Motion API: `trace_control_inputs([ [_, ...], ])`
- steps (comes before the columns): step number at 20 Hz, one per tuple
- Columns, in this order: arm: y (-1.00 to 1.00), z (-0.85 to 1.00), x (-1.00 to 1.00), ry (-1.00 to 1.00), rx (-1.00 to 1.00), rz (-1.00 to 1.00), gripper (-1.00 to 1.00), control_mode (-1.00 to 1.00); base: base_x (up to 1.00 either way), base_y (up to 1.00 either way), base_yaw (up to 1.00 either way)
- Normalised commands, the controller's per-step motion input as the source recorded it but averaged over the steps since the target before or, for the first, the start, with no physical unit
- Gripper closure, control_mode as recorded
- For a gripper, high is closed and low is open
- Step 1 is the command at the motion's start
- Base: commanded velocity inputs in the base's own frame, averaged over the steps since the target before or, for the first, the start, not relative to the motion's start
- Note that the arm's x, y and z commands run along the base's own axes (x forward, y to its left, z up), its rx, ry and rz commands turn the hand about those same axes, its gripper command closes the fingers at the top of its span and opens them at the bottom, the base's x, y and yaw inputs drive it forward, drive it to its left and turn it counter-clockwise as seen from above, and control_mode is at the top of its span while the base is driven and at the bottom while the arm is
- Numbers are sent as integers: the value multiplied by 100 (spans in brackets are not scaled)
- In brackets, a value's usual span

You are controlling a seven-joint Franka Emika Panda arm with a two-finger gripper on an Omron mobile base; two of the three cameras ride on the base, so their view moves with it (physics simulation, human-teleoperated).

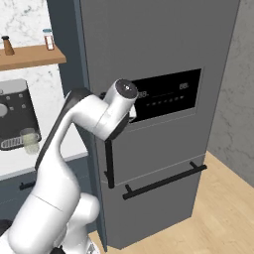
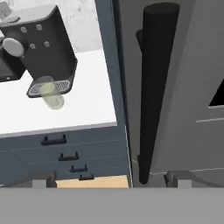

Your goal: Grab a lemon wedge from the fridge and one ice cube from the ice bowl, and put them in the glass of lemonade.

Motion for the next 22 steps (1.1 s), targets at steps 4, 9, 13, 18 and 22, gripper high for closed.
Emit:
trace_control_inputs([
  [4, 0, -6, 91, 6, 0, 12, -100, -100, 0, 0, 0],
  [9, 5, -4, 77, 12, -5, 0, -100, -100, 0, 0, 0],
  [13, 4, -28, 42, -2, 0, 0, -100, -100, 0, 0, 0],
  [18, 4, -47, 30, -14, 0, 0, -100, -100, 0, 0, 0],
  [22, 19, -6, -14, -18, 0, 0, -100, -100, 0, 0, 0],
])
